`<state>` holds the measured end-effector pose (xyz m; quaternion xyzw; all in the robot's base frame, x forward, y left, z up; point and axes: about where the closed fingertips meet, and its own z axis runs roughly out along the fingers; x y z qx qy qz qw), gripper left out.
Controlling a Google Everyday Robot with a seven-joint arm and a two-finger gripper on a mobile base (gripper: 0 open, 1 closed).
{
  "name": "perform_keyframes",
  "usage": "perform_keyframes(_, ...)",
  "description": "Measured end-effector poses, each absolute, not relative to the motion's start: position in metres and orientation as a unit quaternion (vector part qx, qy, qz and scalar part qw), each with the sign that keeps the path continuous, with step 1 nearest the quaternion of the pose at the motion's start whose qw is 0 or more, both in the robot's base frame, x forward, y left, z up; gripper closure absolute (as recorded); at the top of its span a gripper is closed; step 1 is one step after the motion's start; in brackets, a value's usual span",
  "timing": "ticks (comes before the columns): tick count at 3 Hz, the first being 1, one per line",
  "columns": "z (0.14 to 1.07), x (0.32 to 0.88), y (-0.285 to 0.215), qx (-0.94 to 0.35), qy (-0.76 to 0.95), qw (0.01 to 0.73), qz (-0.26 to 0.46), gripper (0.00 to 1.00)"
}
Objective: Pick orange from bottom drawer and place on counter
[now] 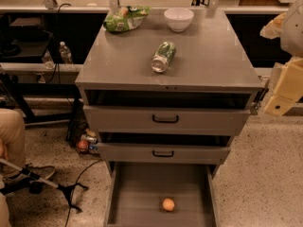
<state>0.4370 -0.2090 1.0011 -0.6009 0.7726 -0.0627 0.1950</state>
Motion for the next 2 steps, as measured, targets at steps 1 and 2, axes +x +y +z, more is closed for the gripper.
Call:
perform_keyframes(1,1.0012,0.4370,-0.2090,-0.601,0.773,0.195,-0.063,0.00)
perform_keyframes(2,0.9953,0.4370,-0.2095,-0.587,0.782,0.202,-0.055,0.00)
